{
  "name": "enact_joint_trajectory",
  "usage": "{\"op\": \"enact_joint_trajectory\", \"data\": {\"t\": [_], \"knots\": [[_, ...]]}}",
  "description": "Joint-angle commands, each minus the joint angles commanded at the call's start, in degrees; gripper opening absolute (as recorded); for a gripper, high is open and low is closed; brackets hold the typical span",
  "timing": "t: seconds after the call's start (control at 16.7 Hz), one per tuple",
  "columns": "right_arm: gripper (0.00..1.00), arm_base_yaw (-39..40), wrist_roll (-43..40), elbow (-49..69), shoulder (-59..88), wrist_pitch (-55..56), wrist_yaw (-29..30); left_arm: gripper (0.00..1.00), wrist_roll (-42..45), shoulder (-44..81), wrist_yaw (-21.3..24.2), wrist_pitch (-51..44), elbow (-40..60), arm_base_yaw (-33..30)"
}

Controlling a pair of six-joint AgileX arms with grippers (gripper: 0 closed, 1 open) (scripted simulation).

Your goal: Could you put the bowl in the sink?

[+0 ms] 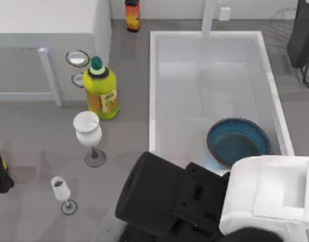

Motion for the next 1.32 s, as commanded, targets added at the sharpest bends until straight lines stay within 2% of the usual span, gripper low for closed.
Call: {"op": "enact_joint_trajectory", "data": {"t": [0.18, 0.42, 0.9, 1.14, 1.32], "knots": [[0.0, 3.5, -0.7, -4.2, -4.1, 14.3, 2.1, 1.0, 0.0, 0.0, 0.0, 0.0, 0.0, 0.0], [0.0, 1.0, -1.8, -8.6, -7.2, 35.4, 9.3, 1.0, 0.0, 0.0, 0.0, 0.0, 0.0, 0.0], [0.0, -16.8, -4.8, -16.1, -6.4, 74.4, 30.4, 1.0, 0.0, 0.0, 0.0, 0.0, 0.0, 0.0], [0.0, -26.8, -6.7, -20.8, -1.9, 87.3, 40.0, 1.0, 0.0, 0.0, 0.0, 0.0, 0.0, 0.0], [0.0, -32.4, -7.7, -23.8, 1.5, 93.1, 45.2, 1.0, 0.0, 0.0, 0.0, 0.0, 0.0, 0.0]]}}
